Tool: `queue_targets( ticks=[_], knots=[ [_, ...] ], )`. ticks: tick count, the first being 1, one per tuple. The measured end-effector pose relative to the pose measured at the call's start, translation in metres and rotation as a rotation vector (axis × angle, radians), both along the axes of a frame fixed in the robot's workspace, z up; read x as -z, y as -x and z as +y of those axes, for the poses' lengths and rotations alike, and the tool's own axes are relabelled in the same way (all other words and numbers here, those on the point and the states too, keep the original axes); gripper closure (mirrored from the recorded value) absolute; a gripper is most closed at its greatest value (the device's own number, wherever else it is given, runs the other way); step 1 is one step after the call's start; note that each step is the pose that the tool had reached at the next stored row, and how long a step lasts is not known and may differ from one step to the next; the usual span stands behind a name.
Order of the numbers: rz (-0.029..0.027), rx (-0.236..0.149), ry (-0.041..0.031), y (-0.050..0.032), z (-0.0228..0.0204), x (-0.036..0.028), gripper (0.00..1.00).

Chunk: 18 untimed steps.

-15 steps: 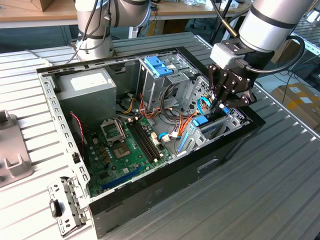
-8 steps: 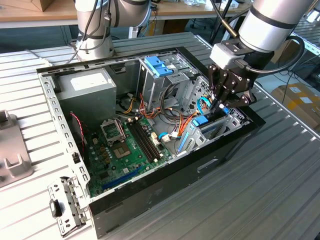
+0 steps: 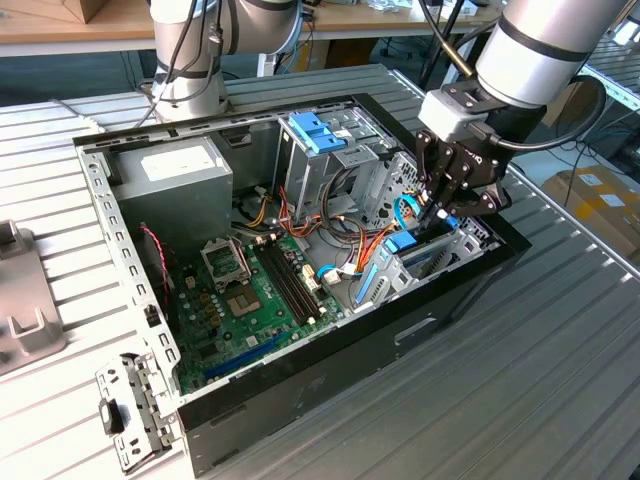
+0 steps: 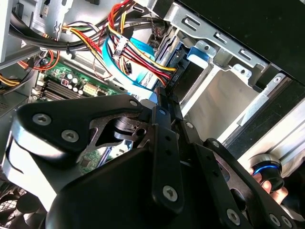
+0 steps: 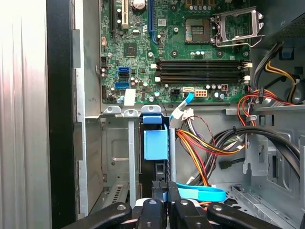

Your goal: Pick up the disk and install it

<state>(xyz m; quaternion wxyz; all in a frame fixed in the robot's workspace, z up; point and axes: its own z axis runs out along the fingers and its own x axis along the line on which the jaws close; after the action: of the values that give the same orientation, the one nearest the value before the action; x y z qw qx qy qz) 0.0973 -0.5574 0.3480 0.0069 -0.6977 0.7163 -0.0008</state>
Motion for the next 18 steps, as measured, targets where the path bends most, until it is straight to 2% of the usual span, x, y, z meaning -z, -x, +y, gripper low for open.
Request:
queue_targets(
  ticks=[7, 15, 17, 18],
  knots=[
    [0.0, 0.0, 0.0, 0.0, -0.0028, 0.0021, 0.84],
    [-0.0001, 0.0, 0.0, 0.0, -0.0031, 0.0026, 0.83],
    [0.0, 0.0, 0.0, 0.0, -0.0031, 0.0026, 0.7],
    [0.0, 0.0, 0.0001, 0.0, -0.0031, 0.0026, 0.7]
  ],
)
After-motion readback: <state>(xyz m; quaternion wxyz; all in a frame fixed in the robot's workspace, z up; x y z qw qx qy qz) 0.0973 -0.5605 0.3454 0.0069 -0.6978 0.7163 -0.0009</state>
